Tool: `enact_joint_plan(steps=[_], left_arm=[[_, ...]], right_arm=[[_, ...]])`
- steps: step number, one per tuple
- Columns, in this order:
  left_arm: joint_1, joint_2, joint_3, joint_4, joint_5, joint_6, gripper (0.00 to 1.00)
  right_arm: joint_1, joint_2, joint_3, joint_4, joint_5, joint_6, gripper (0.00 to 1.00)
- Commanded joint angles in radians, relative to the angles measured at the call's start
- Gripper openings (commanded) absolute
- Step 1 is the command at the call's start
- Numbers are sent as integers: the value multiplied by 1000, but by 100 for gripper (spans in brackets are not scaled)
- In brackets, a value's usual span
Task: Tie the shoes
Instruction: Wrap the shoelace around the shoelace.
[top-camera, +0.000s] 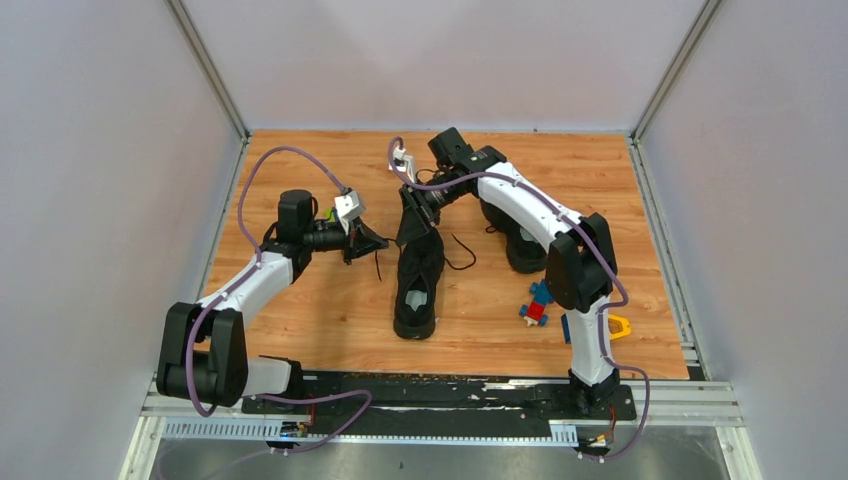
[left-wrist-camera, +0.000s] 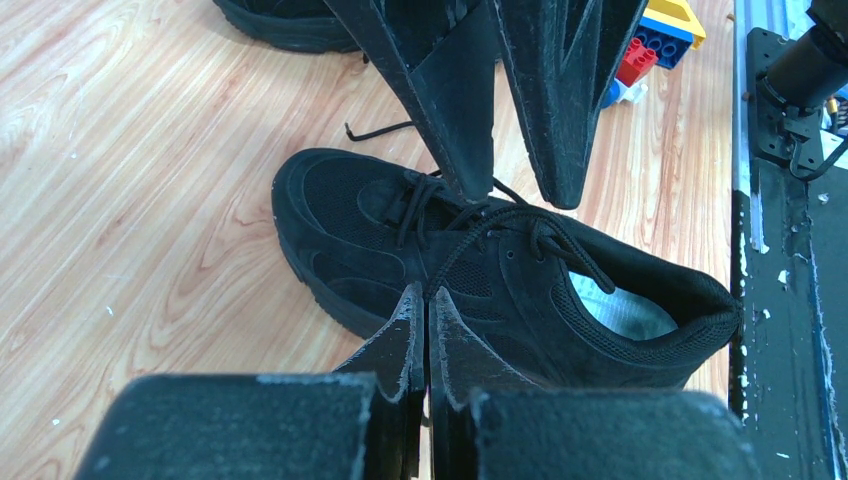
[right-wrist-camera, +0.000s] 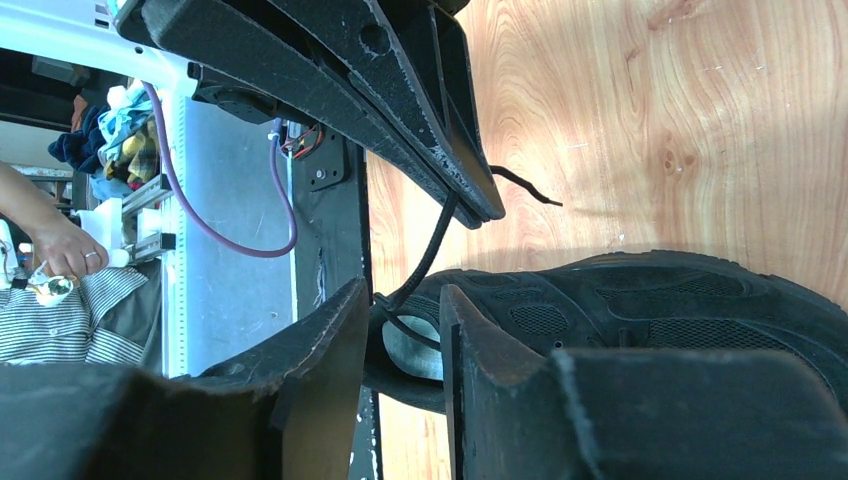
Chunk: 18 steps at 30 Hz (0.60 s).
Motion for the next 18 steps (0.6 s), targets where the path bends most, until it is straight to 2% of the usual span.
enact_joint_plan(steps=[1,11,13,18], left_arm=[[-3,-26,26,32,8,-9,0],[-1,-28,23,24,2,-1,0],[0,-30,19,23,3,-1,0],[-1,-42,-1,18,11,6,0]], right_arm=[[12,13,16,33,-10,8,34],[19,26,23,29,-15,9,13],[19,21,21,24,-12,0,1],[0,3,57,11,88,-47,0]])
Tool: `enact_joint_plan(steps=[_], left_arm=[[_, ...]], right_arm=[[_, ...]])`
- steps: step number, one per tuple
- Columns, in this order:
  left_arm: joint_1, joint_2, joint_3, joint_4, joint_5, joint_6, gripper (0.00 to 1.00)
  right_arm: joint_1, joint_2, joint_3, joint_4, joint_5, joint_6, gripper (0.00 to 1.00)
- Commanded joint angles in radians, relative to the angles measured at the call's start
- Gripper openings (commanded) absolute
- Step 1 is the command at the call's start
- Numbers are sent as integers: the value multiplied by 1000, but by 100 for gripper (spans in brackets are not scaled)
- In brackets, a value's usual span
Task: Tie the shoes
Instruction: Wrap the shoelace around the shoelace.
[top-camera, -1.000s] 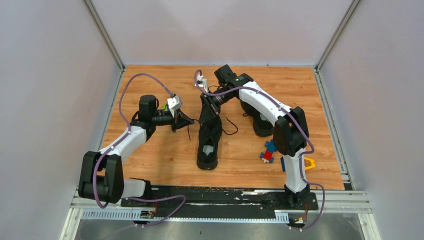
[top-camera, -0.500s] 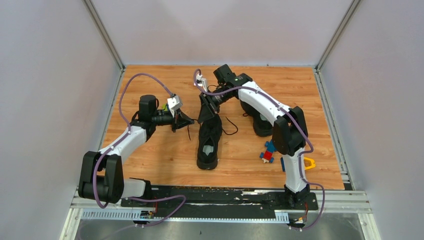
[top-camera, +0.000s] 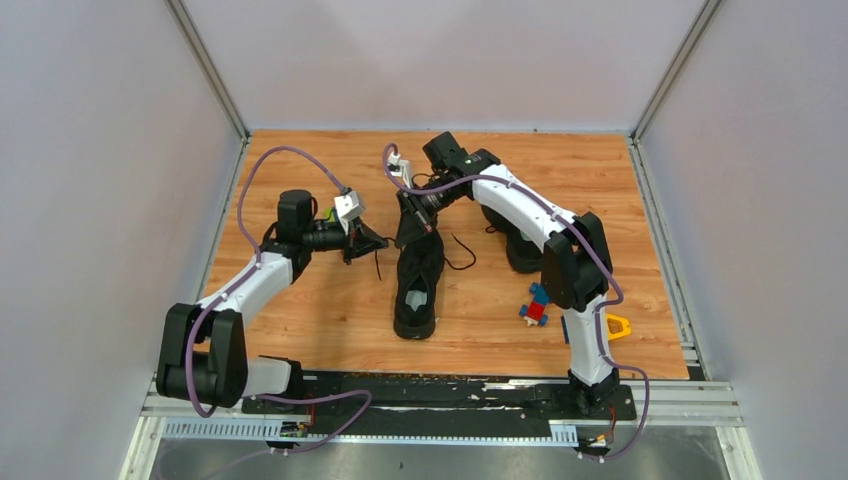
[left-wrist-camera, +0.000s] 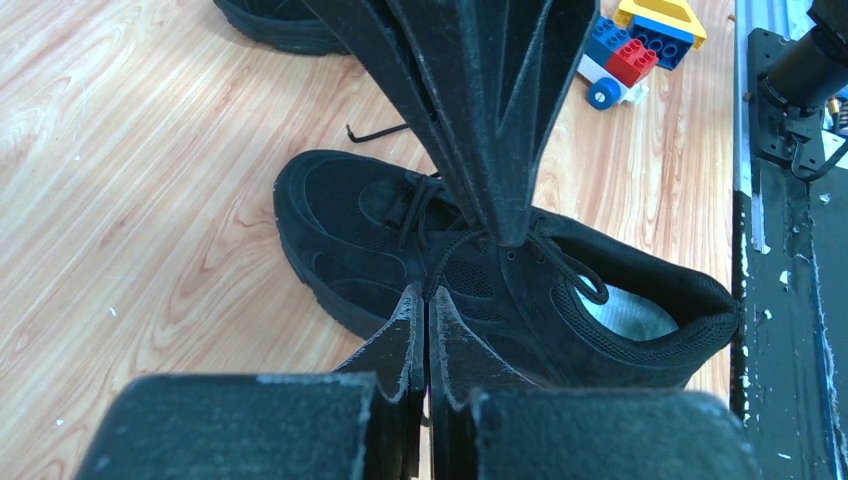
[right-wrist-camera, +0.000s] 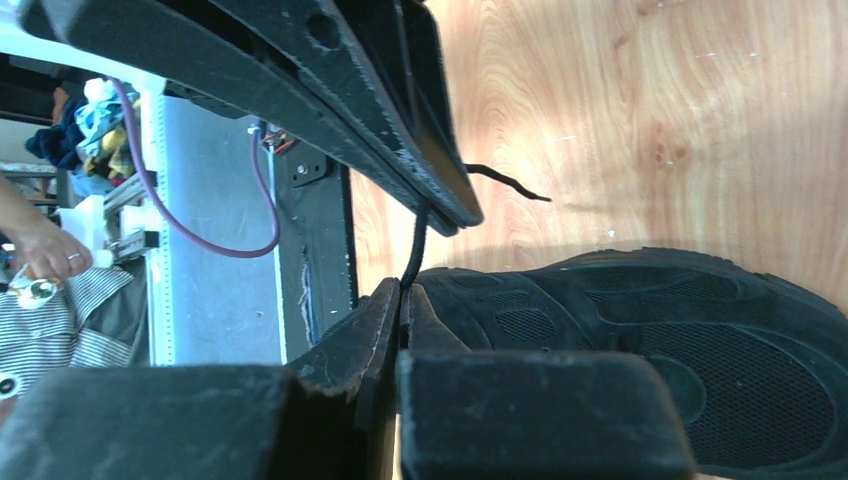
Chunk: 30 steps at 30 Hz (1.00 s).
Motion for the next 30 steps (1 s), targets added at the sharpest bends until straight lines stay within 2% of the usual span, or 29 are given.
enact_joint_plan(steps=[1,7,13,23,30], left_arm=[[-2,-44,-5,22,23,6,0],[-55,-32,-36,152,-14,-75,0],[-118,-1,-15,86,-27,-16,0],[-182,40,-13,97,-63,-10,0],[-222,80,-7,104,-115,5,1]], right_arm=[[-20,-24,72,5,84,-54,0],[-32,-45,125,-10,150,-98,0],[-33,-85,115,-18,183,-120,0],[-32,-154,83,-23,273,-165,0],[-33,-172,67,-8,409,-180,0]])
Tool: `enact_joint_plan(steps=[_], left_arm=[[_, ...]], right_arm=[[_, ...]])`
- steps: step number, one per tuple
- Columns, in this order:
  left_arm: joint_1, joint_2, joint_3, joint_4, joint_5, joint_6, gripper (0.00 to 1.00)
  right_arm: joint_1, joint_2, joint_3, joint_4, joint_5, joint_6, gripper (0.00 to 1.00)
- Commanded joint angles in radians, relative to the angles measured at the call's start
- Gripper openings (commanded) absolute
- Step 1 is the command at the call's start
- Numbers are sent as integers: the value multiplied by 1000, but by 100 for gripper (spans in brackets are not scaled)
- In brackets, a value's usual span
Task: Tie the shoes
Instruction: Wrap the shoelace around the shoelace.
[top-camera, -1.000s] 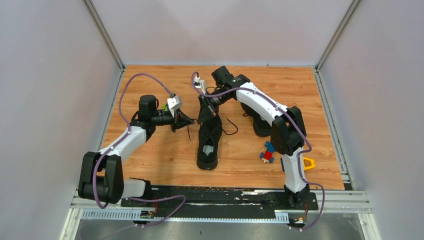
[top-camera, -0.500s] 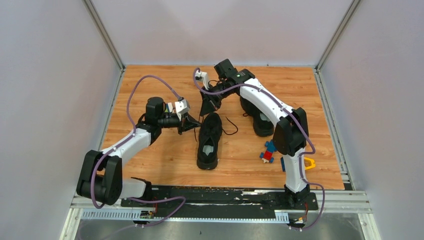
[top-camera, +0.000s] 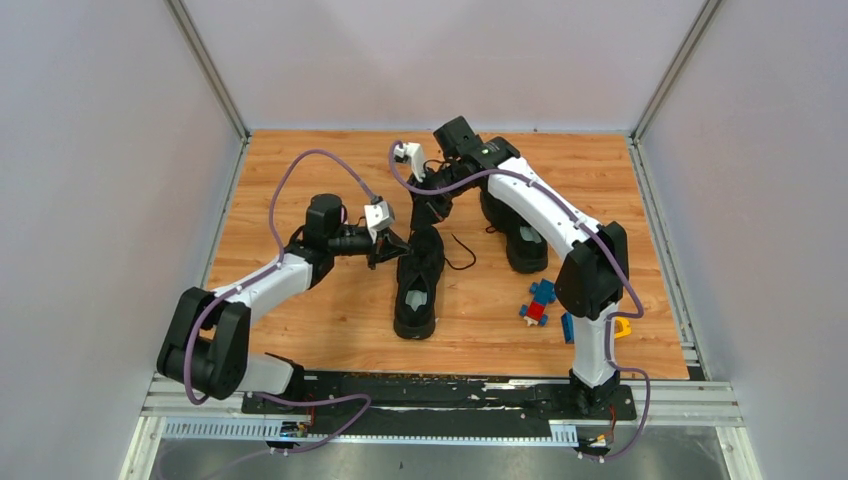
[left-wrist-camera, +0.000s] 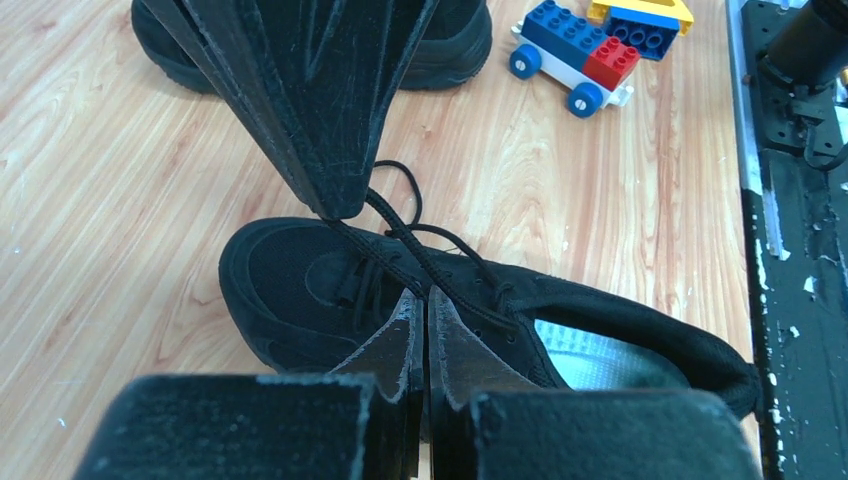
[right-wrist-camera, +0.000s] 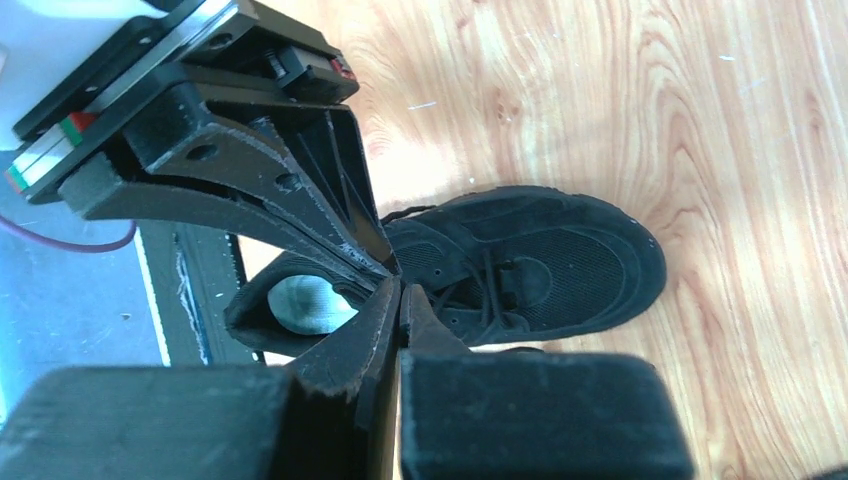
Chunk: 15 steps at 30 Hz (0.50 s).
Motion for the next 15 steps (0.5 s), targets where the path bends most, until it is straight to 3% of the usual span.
enact_joint_plan(steps=[1,6,10,15], left_arm=[[-36,43,12,-46,-14,34,2],[-38,51,57,-137,-70,58,37],[36,24,121,-297,-48,75,48],[122,-20,190,-456,0,61,54]], right_arm=[[-13,-68,15,87,131,-43,0],[-13,-64,16,84,173,-84,0],[-14,-64,12,81,179,-101,0],[-14,-53,36,61,191,-116,0]])
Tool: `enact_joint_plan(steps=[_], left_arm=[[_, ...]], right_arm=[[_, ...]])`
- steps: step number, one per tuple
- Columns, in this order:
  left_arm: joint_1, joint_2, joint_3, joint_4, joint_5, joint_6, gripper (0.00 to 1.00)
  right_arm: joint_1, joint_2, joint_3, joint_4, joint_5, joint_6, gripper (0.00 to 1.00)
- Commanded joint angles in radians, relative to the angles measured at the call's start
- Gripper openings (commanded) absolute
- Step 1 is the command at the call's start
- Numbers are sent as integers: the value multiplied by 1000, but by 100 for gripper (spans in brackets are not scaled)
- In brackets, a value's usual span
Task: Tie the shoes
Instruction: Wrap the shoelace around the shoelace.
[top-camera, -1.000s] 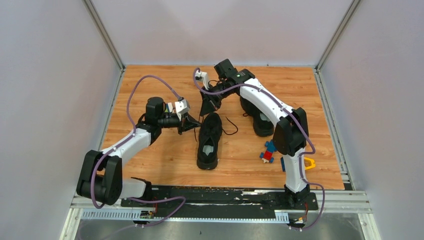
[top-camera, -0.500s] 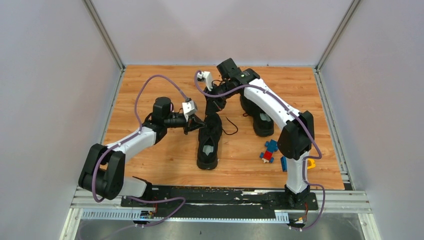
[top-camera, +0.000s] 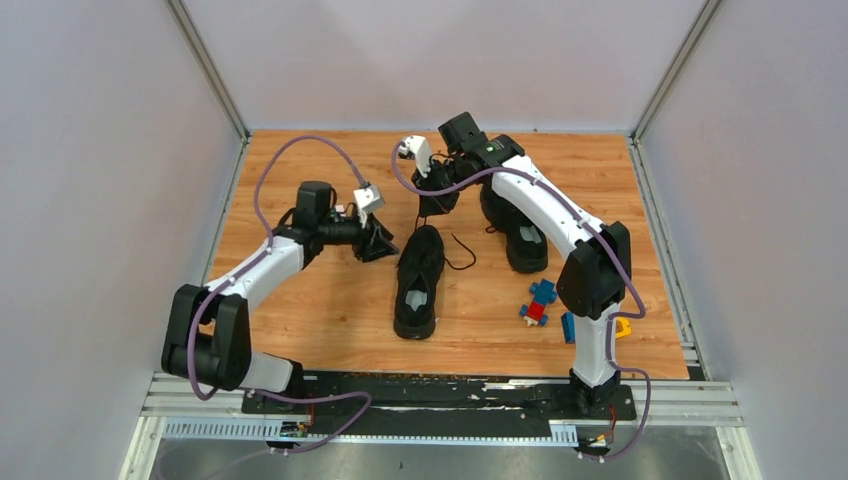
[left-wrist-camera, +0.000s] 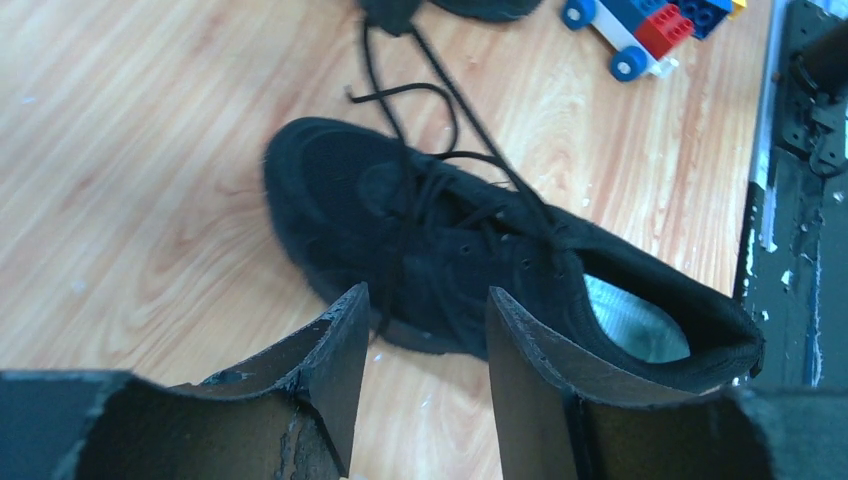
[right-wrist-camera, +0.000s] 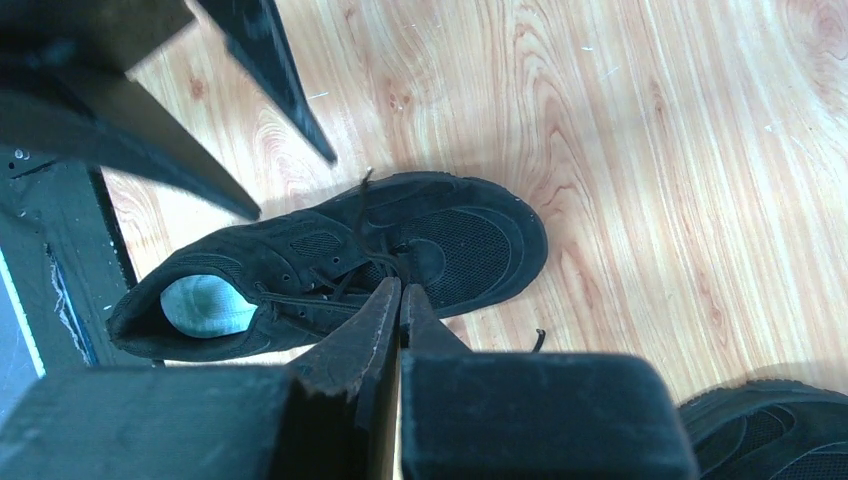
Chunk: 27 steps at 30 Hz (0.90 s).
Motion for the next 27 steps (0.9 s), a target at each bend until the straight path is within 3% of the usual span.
enact_joint_plan(steps=[1,5,8,10,20,27], left_arm=[[54,-83,39,-124,34,-32,55],[-10,-169,-111,263,-102,-284,58],[-67,-167,-182,520,-271,-376,60],[-90,-144,-219,631,-302,-388,62],[-102,-43,-166,718,-256,-427,76],[-111,65,-51,724,-94,-511,75]], right_arm=[[-1,-45,46,19,27,-27,0],[0,-28,66,10,29,13,0],[0,-24,68,10,26,36,0],[-1,-26,62,10,25,39,0],[0,-13,73,10,16,54,0],[0,-4,90,13,23,63,0]])
